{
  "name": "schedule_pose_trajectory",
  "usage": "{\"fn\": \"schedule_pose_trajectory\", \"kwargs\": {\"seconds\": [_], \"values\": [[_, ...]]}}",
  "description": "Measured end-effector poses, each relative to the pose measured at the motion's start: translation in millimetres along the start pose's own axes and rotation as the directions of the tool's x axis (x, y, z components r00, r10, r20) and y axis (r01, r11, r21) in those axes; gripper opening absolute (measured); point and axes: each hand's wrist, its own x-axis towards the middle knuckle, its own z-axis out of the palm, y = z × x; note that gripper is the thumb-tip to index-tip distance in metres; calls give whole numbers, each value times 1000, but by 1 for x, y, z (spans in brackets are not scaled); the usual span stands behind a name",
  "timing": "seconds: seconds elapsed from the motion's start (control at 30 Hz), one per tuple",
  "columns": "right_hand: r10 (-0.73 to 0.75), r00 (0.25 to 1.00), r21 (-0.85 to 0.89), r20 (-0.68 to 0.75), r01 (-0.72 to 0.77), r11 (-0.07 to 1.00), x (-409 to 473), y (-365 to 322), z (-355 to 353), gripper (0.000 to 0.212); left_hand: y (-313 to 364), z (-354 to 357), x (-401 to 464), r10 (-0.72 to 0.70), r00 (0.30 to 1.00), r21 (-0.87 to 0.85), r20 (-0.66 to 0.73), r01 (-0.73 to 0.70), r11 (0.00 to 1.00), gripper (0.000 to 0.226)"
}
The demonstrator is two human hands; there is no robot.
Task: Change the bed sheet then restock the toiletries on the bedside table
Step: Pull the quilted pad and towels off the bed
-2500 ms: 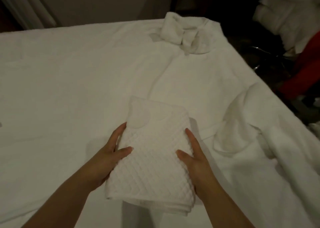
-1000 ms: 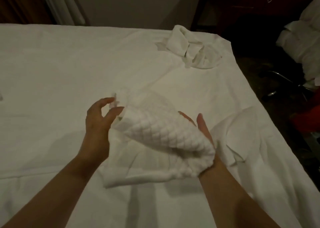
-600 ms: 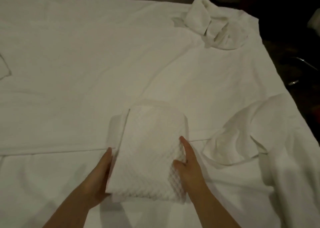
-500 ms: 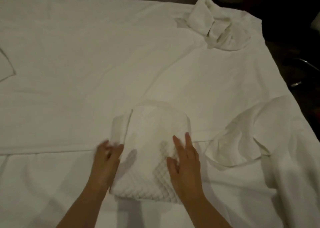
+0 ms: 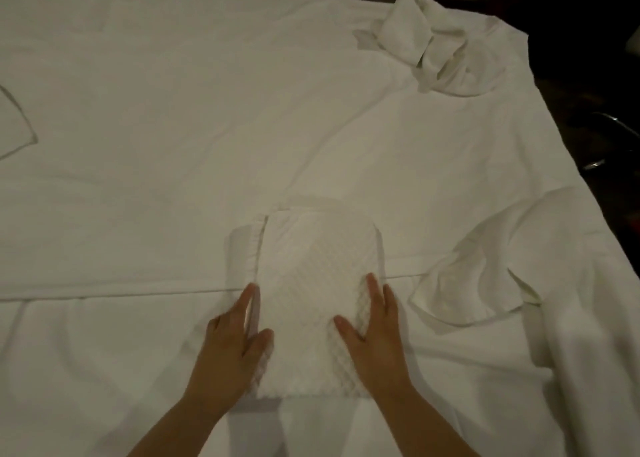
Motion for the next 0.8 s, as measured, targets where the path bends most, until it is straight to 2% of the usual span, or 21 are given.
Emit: {"fn": "schedule_pose_trajectory", "kwargs": {"seconds": [0.03,0.07,0.13,0.2,0.27,0.4,0.53,0.63,0.77,0.8], "values": [[67,995,194,70,-80,978,4,-1,-4,73,7,-1,6,-52,998,-185,47,60,981,61],[84,987,287,137,-121,950,7,-2,-9,79,13,-2,10,-92,990,-304,107,121,945,67],[43,973,315,229,-116,942,8,-1,-13,85,16,-2,17,-100,979,-425,179,169,889,77],[42,966,335,256,-129,933,10,-1,-16,85,22,-7,18,-86,977,-514,193,176,840,81],[37,969,364,246,-127,923,12,-4,-23,79,28,-9,15,-10,987,-528,161,95,844,77],[9,960,385,280,-120,915,11,-11,-58,65,64,-11,0,40,996,-490,81,5,872,65],[52,982,418,179,-124,900,10,-3,-135,61,141,2,6,192,974,-427,118,-125,896,51],[96,993,471,66,-116,875,13,23,-213,60,218,42,14,223,957,-486,184,-108,867,36],[143,987,480,-77,-89,873,11,87,-322,59,315,128,13,357,903,-490,240,-205,848,37],[155,984,485,-93,-91,870,8,107,-348,59,340,151,9,407,884,-463,231,-268,845,40]]}}
